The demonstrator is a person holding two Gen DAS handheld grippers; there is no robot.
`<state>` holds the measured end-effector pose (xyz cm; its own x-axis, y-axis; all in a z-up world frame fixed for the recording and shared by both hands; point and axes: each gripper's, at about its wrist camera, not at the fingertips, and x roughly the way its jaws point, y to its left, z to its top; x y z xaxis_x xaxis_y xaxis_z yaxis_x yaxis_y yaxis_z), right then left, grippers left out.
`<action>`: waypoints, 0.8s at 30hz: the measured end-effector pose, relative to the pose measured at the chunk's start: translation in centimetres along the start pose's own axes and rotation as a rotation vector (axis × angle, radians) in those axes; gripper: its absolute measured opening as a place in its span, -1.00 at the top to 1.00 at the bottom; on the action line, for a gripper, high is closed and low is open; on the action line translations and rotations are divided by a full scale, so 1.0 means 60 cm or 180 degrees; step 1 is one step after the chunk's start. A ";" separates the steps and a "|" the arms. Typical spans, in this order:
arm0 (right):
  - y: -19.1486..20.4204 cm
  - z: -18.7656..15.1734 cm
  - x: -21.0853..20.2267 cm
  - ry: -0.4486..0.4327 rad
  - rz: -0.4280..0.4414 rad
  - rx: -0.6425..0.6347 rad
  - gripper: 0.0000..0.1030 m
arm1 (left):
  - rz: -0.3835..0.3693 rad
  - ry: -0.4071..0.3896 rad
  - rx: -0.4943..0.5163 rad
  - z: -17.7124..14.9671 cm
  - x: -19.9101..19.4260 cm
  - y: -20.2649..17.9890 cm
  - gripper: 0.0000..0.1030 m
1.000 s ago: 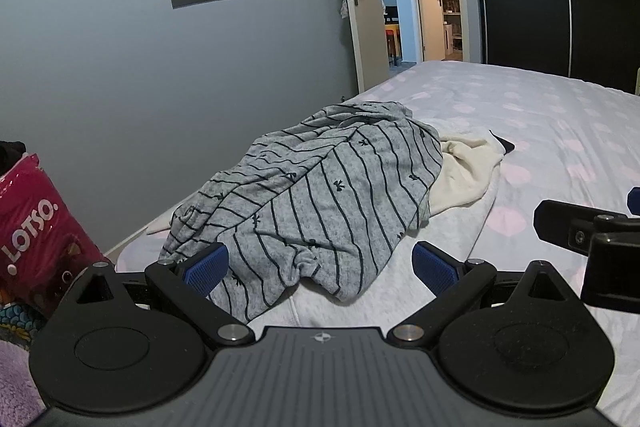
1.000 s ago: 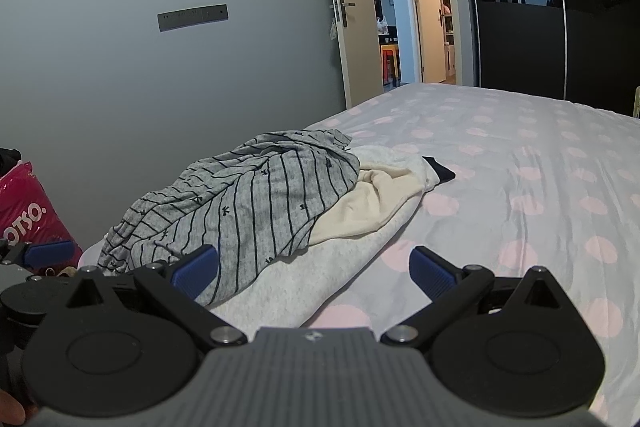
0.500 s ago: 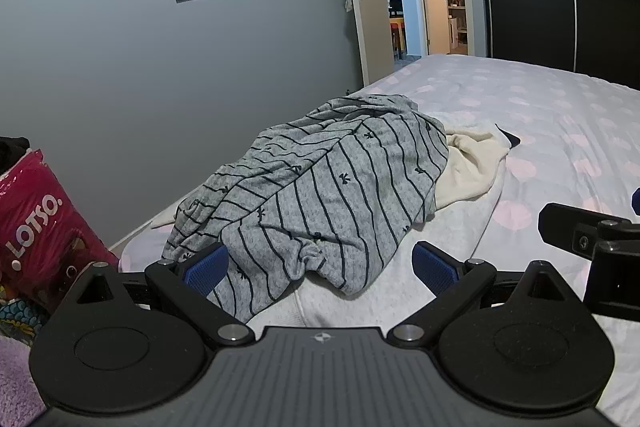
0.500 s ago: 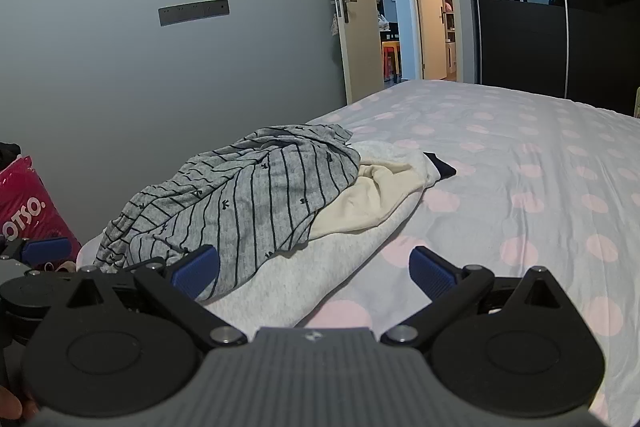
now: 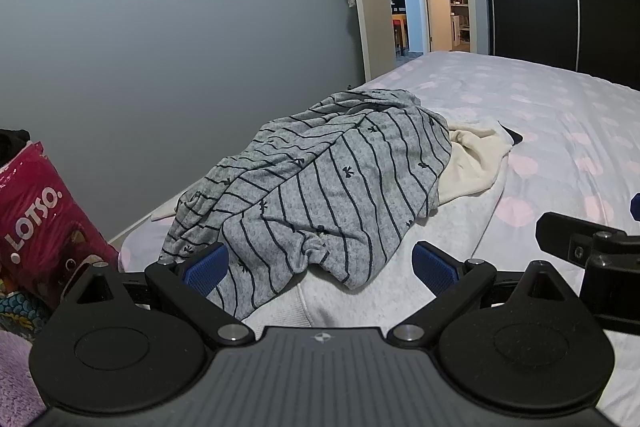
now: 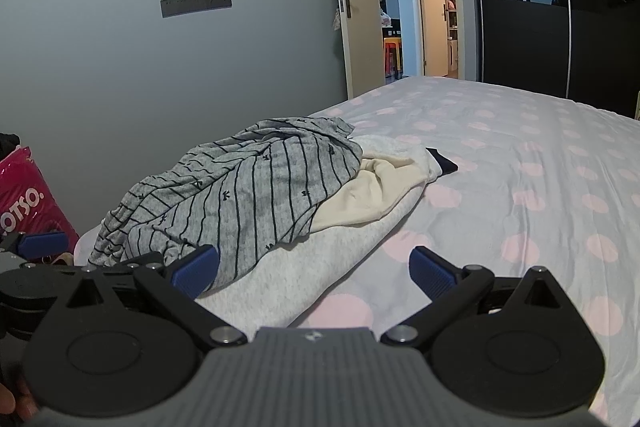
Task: Fold clothes
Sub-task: 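Move both grippers toward the crumpled grey striped shirt on the bed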
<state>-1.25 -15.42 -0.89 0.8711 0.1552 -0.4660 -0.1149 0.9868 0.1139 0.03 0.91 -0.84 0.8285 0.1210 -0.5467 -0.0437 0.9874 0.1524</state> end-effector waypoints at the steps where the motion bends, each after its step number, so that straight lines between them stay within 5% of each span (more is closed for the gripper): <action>1: 0.001 -0.001 0.000 0.0005 -0.0003 -0.0008 -0.99 | -0.0002 0.0005 -0.0002 0.000 0.000 0.000 -0.95; 24: 0.004 -0.008 0.020 0.0116 -0.0022 -0.0014 -0.99 | -0.0031 0.0159 -0.0077 -0.009 0.022 0.006 -0.95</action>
<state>-0.49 -15.00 -1.85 0.8539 0.1499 -0.4983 -0.1112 0.9881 0.1067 0.83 1.46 -1.97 0.8001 0.1157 -0.5886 -0.0497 0.9906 0.1272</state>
